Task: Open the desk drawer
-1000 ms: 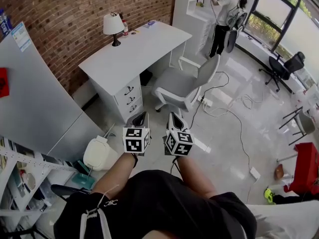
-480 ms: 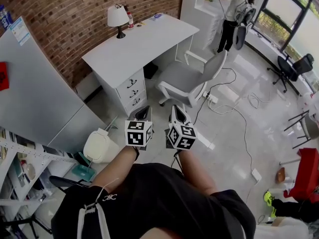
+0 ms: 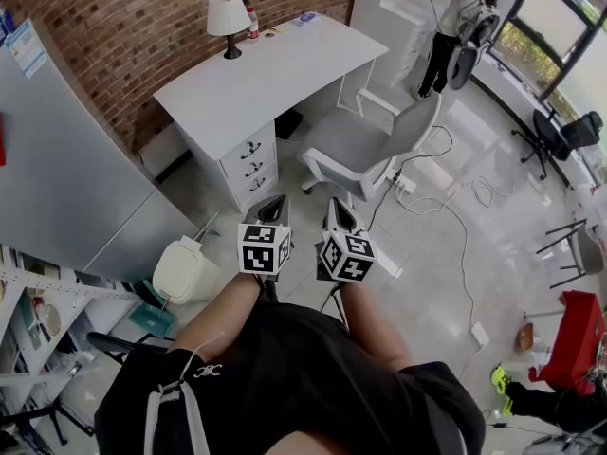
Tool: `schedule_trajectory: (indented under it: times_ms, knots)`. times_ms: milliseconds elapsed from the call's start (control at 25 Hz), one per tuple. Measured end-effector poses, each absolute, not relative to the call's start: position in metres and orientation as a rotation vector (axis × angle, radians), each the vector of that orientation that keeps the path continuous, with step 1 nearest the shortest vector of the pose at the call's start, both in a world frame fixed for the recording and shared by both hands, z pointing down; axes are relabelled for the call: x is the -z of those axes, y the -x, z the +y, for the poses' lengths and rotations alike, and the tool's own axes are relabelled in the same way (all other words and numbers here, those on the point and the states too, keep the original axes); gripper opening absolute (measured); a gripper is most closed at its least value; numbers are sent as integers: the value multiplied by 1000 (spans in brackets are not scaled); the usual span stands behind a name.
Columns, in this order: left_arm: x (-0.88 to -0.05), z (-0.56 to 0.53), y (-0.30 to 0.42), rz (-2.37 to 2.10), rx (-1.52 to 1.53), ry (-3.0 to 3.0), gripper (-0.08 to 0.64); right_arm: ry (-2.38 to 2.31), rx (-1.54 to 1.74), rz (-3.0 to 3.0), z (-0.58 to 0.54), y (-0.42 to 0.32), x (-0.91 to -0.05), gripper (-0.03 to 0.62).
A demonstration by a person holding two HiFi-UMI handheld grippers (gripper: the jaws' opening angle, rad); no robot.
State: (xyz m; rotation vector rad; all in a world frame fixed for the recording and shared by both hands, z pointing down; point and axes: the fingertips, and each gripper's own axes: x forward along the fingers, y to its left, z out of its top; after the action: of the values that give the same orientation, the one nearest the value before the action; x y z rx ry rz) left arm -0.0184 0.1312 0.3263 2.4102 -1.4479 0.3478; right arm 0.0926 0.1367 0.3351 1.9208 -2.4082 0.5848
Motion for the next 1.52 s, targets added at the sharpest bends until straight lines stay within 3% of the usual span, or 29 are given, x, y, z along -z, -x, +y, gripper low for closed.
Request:
schedule_trajectory:
  times_ms: [360,840,1520]
  knots:
    - [-355,44,31,-1355,-355,-2424,-2,-1925,-583,-2324,60,-77,-361,-2]
    - [-353,-117,113,-1345,-388,-2405,-2,-1949,-600,-2323,-97,4,-352,-2]
    - [-416,-179,103,-1203,-558,-2370,-2,-1925,-882,-2448,-152,-2,-403,-2]
